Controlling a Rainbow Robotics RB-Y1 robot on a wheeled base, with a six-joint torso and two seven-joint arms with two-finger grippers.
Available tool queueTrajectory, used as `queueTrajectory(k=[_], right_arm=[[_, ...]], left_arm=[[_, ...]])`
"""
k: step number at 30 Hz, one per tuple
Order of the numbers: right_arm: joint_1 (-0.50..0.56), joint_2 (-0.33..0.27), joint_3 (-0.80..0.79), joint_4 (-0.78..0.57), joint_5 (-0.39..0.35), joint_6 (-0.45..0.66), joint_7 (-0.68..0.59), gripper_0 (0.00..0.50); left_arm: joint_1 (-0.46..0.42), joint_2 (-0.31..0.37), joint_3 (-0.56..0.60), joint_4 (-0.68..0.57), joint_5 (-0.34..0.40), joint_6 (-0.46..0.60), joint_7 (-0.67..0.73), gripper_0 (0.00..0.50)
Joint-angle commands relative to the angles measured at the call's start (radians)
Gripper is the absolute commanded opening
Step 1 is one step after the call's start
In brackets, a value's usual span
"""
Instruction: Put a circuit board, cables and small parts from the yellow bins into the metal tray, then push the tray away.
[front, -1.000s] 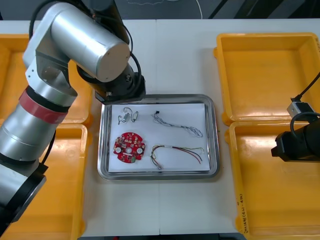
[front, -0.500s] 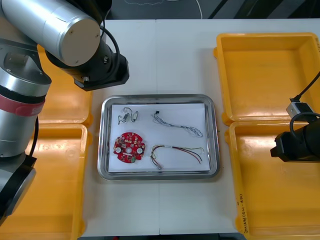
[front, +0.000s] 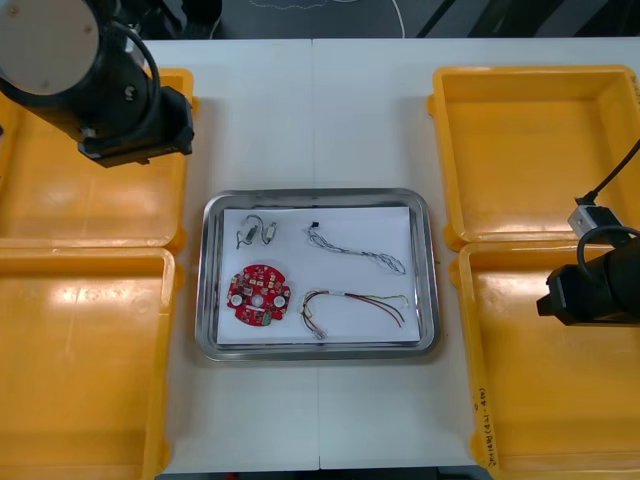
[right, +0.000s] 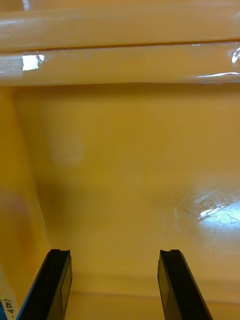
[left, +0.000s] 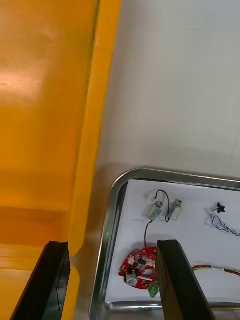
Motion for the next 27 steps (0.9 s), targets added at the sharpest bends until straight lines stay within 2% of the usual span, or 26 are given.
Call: queueTrajectory(k=[1, 4, 13, 19, 27], right_arm=[[0.001, -0.003, 0.002, -0.014, -0.017, 0.004, 0.034, 0.500], [-0.001, -0.003, 0.022, -0.029, -0.018, 0.004, 0.029, 0.500], [-0.008, -0.003, 0.076, -0.060, -0.021, 0.004, 0.024, 0.500], [-0.016, -0.003, 0.112, -0.075, -0.023, 0.004, 0.035, 0.500], [-0.048, -0.009, 0.188, -0.097, -0.023, 0.004, 0.057, 0.500]], left_arm=[[0.017, 0.104, 0.048, -0.003, 0.059, 0.008, -0.093, 0.500], [0.046, 0.136, 0.071, -0.004, 0.076, 0.008, -0.141, 0.500], [0.184, 0.165, 0.218, -0.049, 0.084, 0.008, -0.282, 0.500], [0.264, 0.216, 0.254, -0.102, 0.113, 0.008, -0.297, 0.500], [0.371, 0.242, 0.323, -0.174, 0.139, 0.008, -0.326, 0.500]])
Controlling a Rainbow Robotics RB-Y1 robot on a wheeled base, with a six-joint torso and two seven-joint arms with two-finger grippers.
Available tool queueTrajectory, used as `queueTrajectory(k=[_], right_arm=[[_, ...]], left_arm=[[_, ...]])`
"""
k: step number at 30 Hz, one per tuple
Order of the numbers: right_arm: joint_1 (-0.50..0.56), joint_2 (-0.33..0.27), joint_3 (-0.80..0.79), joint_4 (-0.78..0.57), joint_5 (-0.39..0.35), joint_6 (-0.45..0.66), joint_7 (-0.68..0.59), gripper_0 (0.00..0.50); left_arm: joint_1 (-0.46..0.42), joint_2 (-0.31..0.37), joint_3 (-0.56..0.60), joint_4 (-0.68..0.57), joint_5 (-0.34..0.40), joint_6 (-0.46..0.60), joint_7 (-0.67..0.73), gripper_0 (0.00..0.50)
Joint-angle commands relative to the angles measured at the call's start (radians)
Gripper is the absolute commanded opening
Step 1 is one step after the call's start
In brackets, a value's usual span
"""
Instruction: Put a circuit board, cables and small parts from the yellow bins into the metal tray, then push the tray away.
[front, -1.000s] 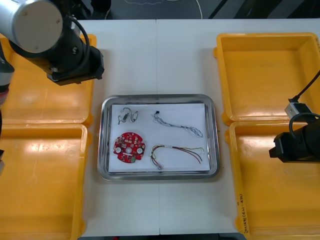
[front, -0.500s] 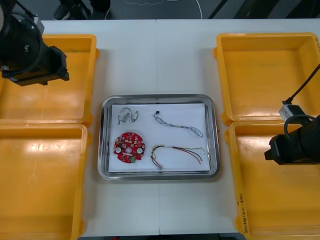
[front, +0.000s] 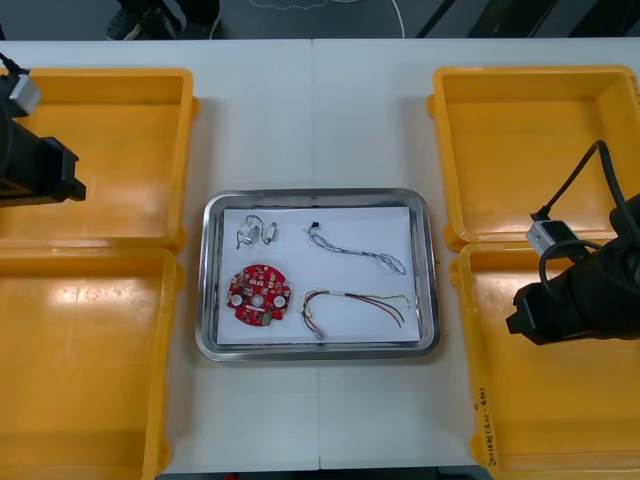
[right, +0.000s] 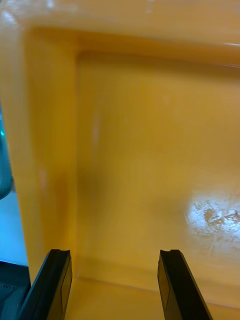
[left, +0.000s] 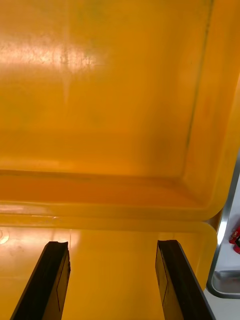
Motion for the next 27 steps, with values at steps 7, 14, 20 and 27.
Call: queueTrajectory(k=[7, 14, 20, 27], right_arm=[[-0.112, -0.015, 0.179, -0.046, 0.014, 0.004, 0.207, 0.500], [-0.192, -0.012, 0.308, -0.046, 0.051, 0.004, 0.333, 0.500], [-0.261, 0.018, 0.405, -0.046, 0.062, 0.004, 0.461, 0.500], [-0.324, 0.049, 0.506, -0.035, 0.108, 0.004, 0.567, 0.500]], left_arm=[[0.167, 0.056, 0.128, -0.139, 0.023, 0.007, -0.071, 0.500], [0.259, 0.056, 0.171, -0.182, 0.016, 0.007, -0.150, 0.500], [0.309, 0.056, 0.172, -0.193, 0.023, 0.007, -0.166, 0.500], [0.352, 0.053, 0.169, -0.191, 0.036, 0.007, -0.179, 0.500]])
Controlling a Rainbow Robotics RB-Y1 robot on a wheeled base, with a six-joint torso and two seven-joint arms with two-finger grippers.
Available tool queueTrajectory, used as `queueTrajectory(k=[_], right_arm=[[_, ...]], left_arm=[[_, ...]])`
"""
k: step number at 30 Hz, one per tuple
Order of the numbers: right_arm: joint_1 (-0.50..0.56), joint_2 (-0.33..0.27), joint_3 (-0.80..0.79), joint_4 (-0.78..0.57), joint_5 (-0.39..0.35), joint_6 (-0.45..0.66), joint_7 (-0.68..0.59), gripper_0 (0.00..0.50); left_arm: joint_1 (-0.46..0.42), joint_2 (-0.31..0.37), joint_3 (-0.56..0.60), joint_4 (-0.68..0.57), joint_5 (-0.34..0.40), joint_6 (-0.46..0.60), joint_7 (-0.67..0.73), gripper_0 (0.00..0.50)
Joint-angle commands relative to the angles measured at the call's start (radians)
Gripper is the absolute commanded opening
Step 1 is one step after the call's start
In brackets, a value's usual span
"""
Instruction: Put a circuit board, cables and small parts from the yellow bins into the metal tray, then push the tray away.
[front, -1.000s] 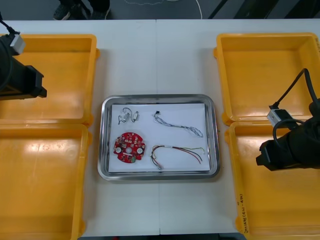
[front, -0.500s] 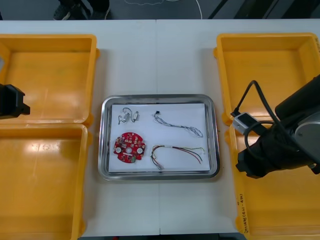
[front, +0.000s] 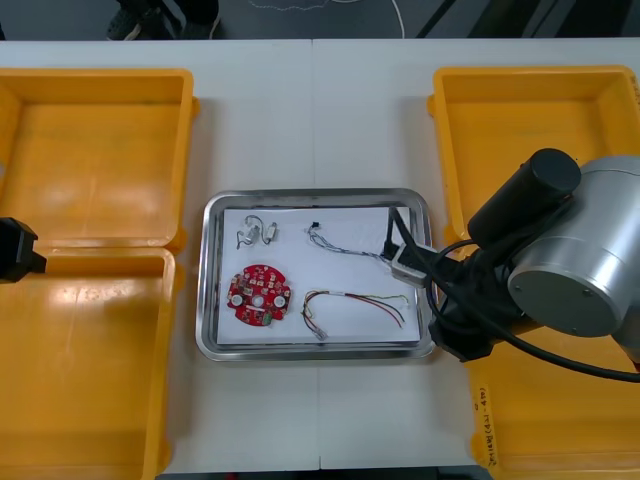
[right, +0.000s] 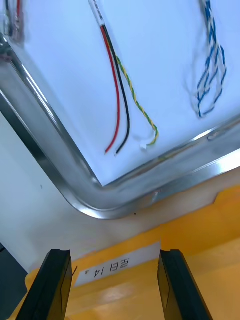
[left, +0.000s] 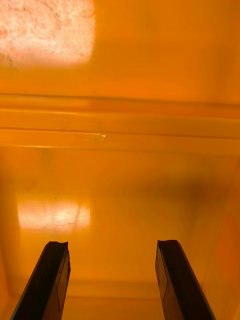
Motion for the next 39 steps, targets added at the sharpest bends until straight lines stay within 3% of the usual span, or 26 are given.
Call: queueTrajectory(k=[1, 15, 32, 39], right_arm=[[-0.076, 0.038, 0.082, -0.012, 0.025, 0.002, 0.114, 0.500], [-0.208, 0.160, 0.173, 0.212, 0.009, -0.073, 0.320, 0.500], [-0.280, 0.165, 0.360, 0.215, 0.011, -0.178, 0.315, 0.500], [-0.281, 0.200, 0.400, 0.214, 0.035, -0.178, 0.309, 0.500]], left_arm=[[0.043, 0.040, 0.024, -0.029, 0.012, 0.006, -0.079, 0.500], [0.084, -0.043, 0.024, -0.016, -0.032, 0.006, -0.105, 0.500], [0.137, -0.042, 0.041, -0.015, -0.009, -0.001, -0.142, 0.500], [0.137, -0.043, 0.041, -0.015, -0.006, 0.004, -0.151, 0.500]])
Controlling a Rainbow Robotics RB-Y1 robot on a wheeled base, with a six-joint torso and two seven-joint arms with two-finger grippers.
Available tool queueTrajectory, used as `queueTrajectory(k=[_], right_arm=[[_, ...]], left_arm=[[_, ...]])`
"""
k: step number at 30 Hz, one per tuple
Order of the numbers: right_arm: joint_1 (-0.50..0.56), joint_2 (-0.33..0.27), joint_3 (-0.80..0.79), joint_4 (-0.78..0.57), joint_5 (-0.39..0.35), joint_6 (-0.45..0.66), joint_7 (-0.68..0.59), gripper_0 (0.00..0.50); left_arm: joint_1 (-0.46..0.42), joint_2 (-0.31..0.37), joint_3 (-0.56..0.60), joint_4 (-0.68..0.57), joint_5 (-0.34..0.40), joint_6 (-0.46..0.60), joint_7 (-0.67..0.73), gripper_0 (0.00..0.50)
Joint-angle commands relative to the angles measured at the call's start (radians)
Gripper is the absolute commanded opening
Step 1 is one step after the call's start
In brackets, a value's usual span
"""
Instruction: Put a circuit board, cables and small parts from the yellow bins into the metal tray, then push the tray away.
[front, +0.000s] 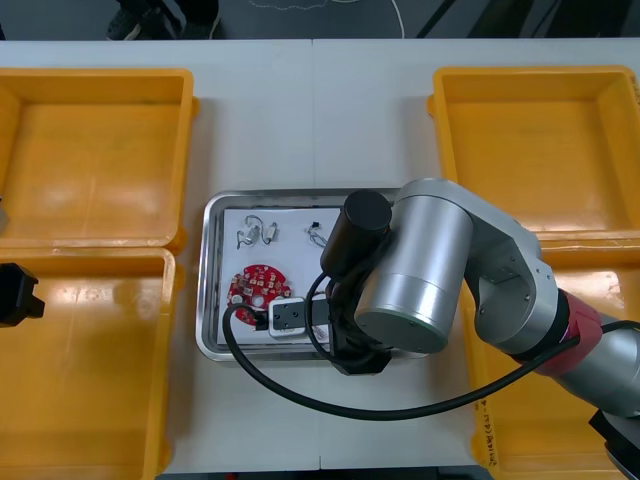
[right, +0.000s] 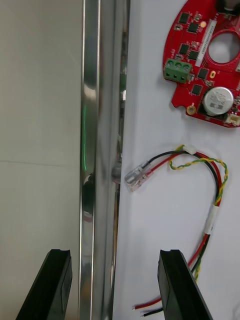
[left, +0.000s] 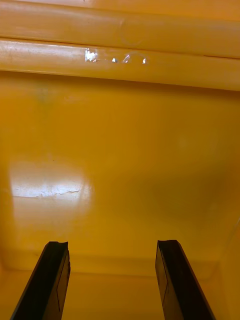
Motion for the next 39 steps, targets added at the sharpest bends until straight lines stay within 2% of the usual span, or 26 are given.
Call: queueTrajectory(k=[1, 14, 22, 39], right_arm=[[-0.035, 0.042, 0.032, -0.011, 0.022, -0.008, 0.004, 0.500], [-0.067, 0.114, 0.070, 0.086, 0.052, -0.012, -0.005, 0.500], [-0.089, 0.117, 0.140, 0.091, 0.111, -0.021, -0.031, 0.500], [-0.087, 0.136, 0.178, 0.158, 0.128, -0.035, -0.054, 0.500]], left_arm=[[0.021, -0.009, 0.032, -0.015, 0.010, 0.004, -0.125, 0.500], [0.021, -0.011, 0.032, -0.015, 0.010, 0.004, -0.125, 0.500], [0.021, -0.011, 0.032, -0.015, 0.010, 0.004, -0.125, 0.500], [0.021, -0.011, 0.032, -0.015, 0.010, 0.004, -0.125, 0.500]])
